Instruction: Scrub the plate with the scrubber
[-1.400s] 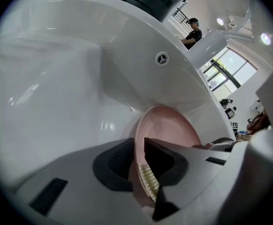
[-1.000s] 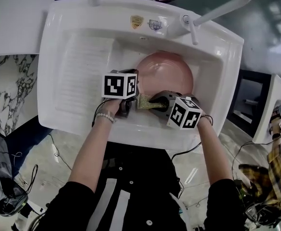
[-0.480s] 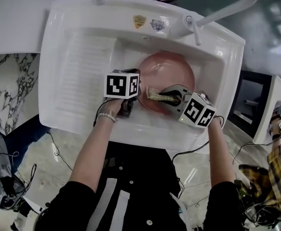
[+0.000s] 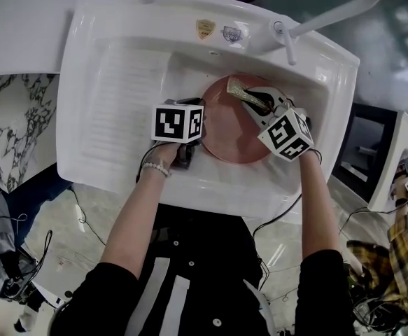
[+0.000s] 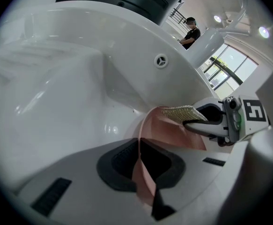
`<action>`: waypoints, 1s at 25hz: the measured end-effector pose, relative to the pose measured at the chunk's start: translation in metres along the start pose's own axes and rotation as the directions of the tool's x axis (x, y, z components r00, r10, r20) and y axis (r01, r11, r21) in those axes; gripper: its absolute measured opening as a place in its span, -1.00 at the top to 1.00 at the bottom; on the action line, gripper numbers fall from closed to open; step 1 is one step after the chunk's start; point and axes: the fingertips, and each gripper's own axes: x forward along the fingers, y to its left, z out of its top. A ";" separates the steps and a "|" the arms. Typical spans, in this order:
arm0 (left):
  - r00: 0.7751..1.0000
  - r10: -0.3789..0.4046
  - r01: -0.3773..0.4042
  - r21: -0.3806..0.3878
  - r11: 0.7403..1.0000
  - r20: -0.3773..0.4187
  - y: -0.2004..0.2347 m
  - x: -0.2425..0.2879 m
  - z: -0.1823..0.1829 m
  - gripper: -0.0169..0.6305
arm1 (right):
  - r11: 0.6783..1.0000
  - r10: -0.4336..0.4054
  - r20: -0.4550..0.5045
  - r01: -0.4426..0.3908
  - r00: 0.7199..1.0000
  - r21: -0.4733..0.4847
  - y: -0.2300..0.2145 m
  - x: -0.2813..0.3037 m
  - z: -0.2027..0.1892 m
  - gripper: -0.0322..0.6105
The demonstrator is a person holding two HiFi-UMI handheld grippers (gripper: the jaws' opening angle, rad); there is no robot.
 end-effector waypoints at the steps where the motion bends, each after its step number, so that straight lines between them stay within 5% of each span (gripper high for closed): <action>1: 1.000 0.000 0.000 0.001 1.000 0.001 0.000 0.000 0.000 0.90 | 1.000 -0.006 -0.014 0.006 1.000 -0.013 -0.002 0.004 -0.003 0.68; 15: 1.000 0.003 -0.003 -0.003 1.000 0.007 0.001 -0.001 -0.001 0.90 | 0.987 0.153 -0.005 -0.152 0.988 0.055 0.052 0.016 -0.013 0.67; 25: 1.000 0.003 -0.003 -0.005 1.000 0.006 0.002 0.000 0.000 0.90 | 0.902 0.409 0.046 -0.412 0.911 0.132 0.116 -0.002 -0.002 0.65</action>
